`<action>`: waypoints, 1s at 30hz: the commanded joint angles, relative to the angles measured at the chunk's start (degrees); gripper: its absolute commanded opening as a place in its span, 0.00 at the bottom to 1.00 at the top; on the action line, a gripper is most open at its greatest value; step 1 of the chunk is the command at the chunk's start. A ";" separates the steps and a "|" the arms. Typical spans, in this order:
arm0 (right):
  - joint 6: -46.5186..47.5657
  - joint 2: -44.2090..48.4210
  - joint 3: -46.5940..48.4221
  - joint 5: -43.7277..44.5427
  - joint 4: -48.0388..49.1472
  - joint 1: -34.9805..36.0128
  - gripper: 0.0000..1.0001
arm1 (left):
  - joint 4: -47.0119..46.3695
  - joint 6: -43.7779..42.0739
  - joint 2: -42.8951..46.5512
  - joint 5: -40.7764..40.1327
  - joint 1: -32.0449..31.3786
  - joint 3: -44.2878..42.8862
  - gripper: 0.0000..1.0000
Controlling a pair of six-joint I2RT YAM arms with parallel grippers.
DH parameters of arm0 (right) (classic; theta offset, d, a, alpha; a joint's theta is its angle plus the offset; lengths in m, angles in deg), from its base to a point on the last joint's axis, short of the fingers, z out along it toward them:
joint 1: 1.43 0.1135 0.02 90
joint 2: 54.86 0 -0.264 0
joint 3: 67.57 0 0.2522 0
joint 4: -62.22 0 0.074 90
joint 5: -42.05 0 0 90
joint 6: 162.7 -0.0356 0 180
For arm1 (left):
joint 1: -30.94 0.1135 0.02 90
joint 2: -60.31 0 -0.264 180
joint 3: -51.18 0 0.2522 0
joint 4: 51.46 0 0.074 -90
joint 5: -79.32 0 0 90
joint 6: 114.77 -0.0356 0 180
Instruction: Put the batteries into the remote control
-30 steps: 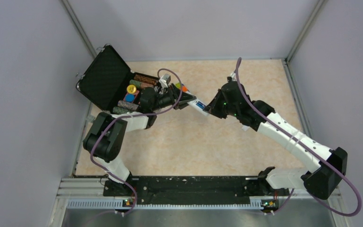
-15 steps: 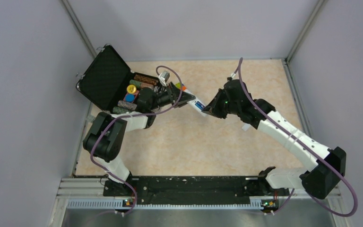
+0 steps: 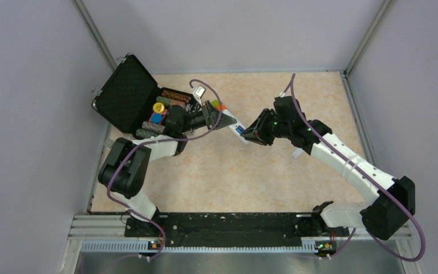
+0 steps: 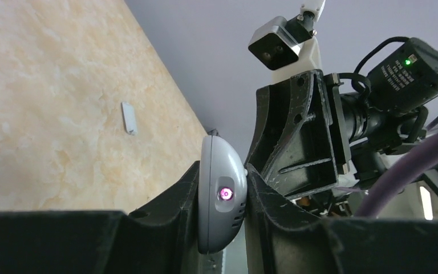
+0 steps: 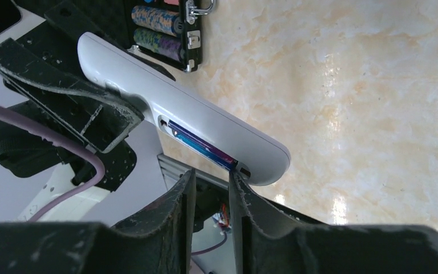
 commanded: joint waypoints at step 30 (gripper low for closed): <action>31.49 9.97 1.95 -9.12 5.73 -6.15 0.60 | 42.04 -31.47 14.81 0.27 -1.37 -11.57 0.00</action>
